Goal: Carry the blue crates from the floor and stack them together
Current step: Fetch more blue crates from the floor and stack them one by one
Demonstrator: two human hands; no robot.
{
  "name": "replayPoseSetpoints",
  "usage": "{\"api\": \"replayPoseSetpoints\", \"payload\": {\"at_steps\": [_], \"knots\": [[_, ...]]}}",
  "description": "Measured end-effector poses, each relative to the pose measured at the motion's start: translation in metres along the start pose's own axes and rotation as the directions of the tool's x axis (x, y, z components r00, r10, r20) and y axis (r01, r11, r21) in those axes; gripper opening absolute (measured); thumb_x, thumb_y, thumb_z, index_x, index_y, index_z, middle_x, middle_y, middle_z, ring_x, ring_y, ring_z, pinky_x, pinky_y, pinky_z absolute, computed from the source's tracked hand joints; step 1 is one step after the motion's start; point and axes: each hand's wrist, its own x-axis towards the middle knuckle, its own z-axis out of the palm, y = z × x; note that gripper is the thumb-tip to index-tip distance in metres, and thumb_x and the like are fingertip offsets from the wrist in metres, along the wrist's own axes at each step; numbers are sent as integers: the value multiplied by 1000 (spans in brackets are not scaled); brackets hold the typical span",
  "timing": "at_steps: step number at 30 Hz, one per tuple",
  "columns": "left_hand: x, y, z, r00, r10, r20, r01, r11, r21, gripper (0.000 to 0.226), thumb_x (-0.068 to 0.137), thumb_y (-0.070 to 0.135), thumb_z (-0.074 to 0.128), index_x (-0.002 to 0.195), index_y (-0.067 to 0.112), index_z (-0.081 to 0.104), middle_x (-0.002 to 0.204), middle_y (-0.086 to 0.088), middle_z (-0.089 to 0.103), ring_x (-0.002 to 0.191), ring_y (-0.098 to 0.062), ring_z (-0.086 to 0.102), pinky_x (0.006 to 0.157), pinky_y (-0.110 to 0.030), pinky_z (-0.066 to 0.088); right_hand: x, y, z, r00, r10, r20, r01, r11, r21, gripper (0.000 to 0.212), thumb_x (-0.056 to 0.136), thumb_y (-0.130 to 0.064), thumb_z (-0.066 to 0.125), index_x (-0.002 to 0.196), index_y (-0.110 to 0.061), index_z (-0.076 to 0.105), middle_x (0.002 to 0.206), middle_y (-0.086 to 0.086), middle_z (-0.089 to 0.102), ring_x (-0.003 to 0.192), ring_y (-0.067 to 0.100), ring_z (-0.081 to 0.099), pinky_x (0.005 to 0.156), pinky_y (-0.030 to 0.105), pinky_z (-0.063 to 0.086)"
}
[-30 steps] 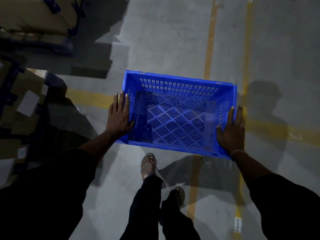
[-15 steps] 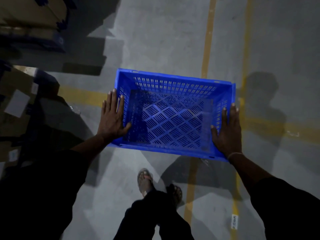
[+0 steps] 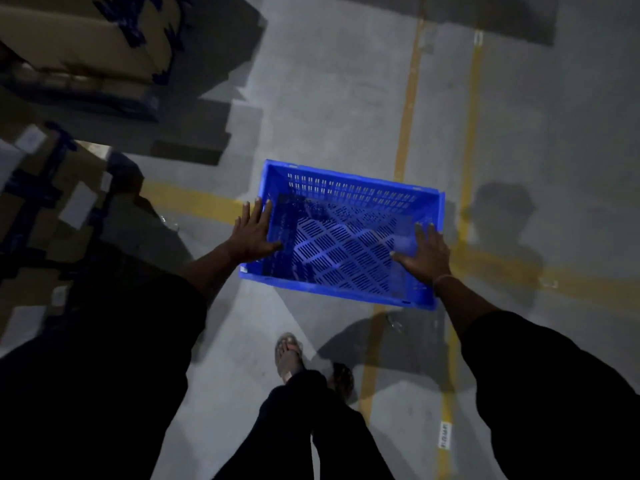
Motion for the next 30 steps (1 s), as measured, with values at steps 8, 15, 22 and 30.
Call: {"api": "replayPoseSetpoints", "payload": {"at_steps": [8, 15, 22, 30], "knots": [[-132, 38, -33, 987, 79, -141, -119, 945, -304, 135, 62, 98, 42, 162, 22, -8, 169, -7, -14, 154, -23, -19, 124, -50, 7, -94, -107, -68, 988, -132, 86, 123, 988, 97, 106, 78, -78, 57, 158, -34, 3, 167, 0, -8, 153, 27, -8, 122, 53, 6], [-221, 54, -16, 955, -71, -287, -87, 861, -502, 134, 65, 91, 58, 162, 21, -2, 170, 2, -2, 156, -23, 10, 124, -50, 23, -149, -150, -97, 920, -377, 104, 355, 917, 183, 97, 84, -69, 60, 157, -38, 4, 167, -4, -6, 153, 27, -6, 122, 56, 8], [-310, 83, 44, 819, -315, -478, -103, 740, -665, 103, 89, 42, 74, 162, 19, 5, 170, 0, 4, 149, -12, 23, 121, -39, 31, -166, -165, -93, 756, -620, 208, 604, 784, 143, 98, 83, -67, 62, 158, -32, 10, 167, 0, -1, 153, 24, -3, 122, 54, 8], [-407, 143, 141, 617, -604, -505, -96, 578, -810, 100, 91, 50, 69, 162, 32, 1, 170, 5, 1, 155, -23, 16, 122, -45, 29, -220, -187, -76, 484, -796, 364, 816, 560, 141, 95, 83, -64, 64, 157, -31, 17, 166, 4, 7, 153, 25, 4, 122, 50, 12]]}}
